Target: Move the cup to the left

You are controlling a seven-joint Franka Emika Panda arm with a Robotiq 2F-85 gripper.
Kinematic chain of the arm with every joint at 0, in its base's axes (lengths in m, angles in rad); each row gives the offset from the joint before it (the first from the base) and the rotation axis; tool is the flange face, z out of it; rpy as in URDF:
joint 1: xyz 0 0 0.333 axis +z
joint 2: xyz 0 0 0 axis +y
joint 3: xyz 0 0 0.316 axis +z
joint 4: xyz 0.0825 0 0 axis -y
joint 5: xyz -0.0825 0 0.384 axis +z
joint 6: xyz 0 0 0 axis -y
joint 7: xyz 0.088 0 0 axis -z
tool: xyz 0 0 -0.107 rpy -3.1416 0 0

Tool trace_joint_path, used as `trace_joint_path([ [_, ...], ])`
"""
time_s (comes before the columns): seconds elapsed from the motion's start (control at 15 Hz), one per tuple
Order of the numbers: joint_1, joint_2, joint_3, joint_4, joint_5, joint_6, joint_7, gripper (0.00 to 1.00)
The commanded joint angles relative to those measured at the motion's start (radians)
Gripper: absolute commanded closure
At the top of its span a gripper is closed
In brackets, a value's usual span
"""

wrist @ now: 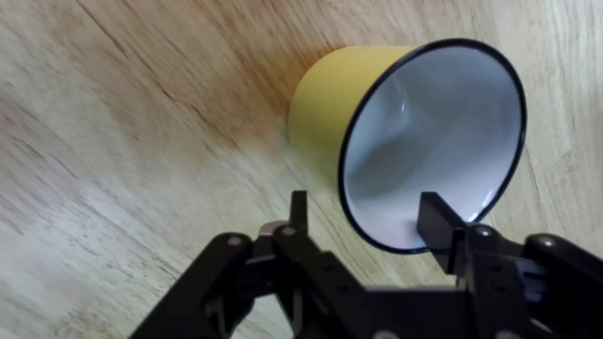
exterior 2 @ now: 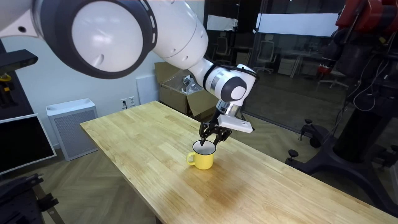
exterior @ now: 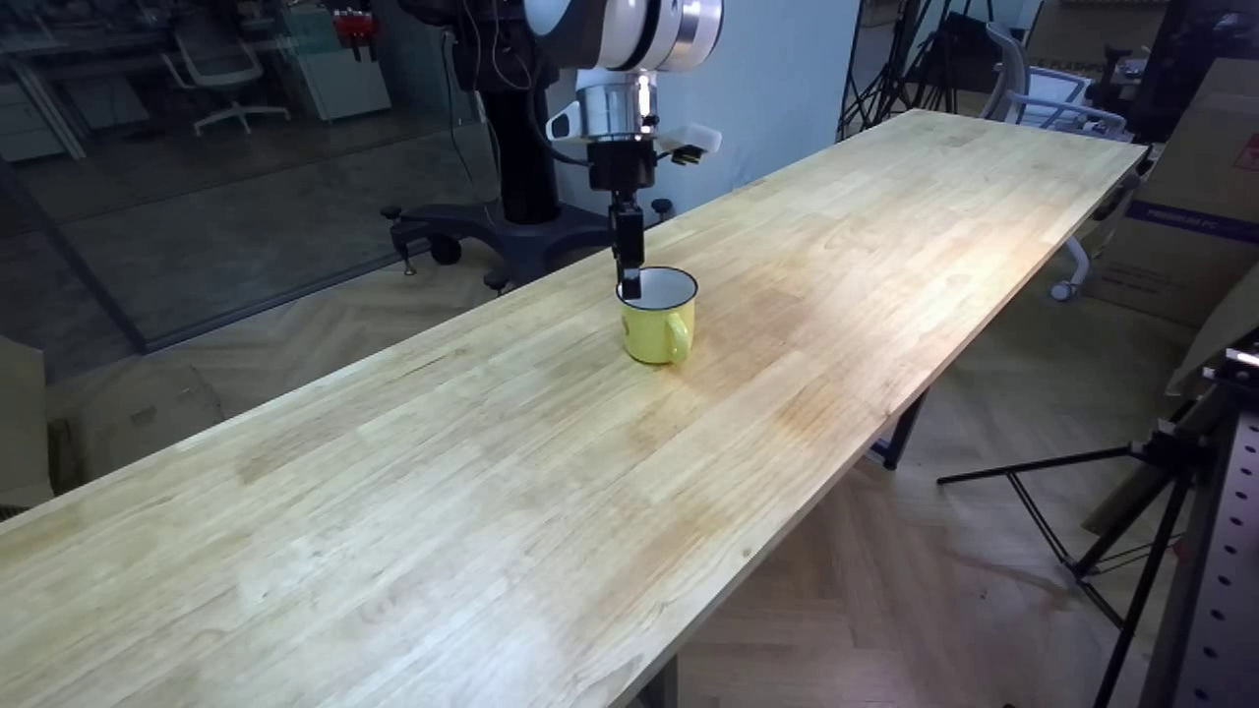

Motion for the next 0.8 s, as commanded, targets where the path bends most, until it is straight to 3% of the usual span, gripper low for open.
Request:
trace_joint_path([
  [0.0,0.026,-0.005,-0.023,0.019,-0.025,0.011,0.041,0.07],
  [0.13,0.045,-0.027,-0.043,-0.003,-0.05,0.032,0.072,0.0],
  [0.73,0.142,-0.108,-0.104,-0.066,-0.207,0.075,0.235,0.0],
])
